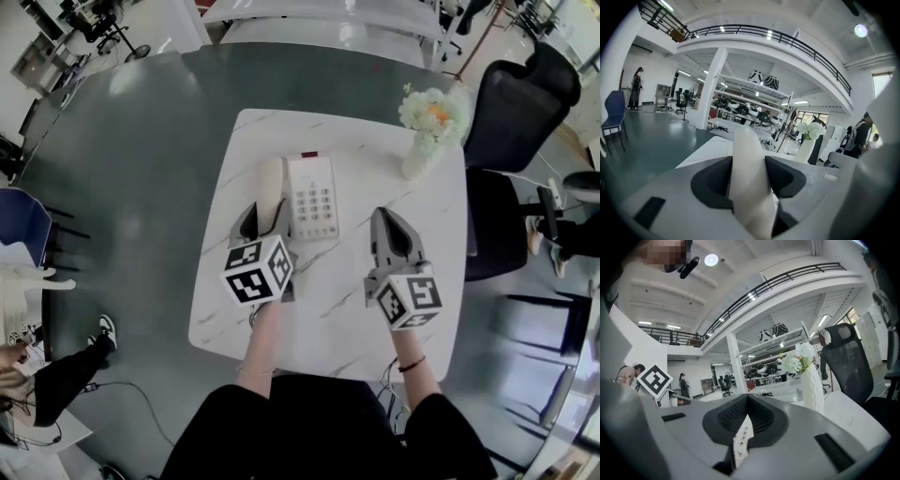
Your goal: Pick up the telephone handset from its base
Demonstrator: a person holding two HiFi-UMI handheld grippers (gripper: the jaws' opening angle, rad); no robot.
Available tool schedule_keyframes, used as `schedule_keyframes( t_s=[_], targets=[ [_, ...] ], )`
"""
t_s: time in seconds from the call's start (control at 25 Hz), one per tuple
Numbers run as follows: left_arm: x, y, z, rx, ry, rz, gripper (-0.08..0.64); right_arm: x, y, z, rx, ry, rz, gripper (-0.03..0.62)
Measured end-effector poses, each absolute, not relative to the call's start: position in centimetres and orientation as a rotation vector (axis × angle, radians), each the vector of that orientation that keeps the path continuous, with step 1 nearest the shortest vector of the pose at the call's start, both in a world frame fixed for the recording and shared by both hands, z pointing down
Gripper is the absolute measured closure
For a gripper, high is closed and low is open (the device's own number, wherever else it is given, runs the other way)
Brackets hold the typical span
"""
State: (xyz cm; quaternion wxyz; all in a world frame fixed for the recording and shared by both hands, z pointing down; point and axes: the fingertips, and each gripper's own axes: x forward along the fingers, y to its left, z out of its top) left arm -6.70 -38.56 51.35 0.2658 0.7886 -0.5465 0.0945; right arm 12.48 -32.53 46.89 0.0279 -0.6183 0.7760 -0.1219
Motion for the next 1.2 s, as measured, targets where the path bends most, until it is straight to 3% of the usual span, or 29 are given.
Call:
schedule_keyframes(
  t_s=[1.2],
  targets=[
    [-11.0,-30.3,39.8,2.295,-1.466,0.051,0.354,13.0,-28.0,38.3,-1.762,2.460,-0.212,0.600]
  ],
)
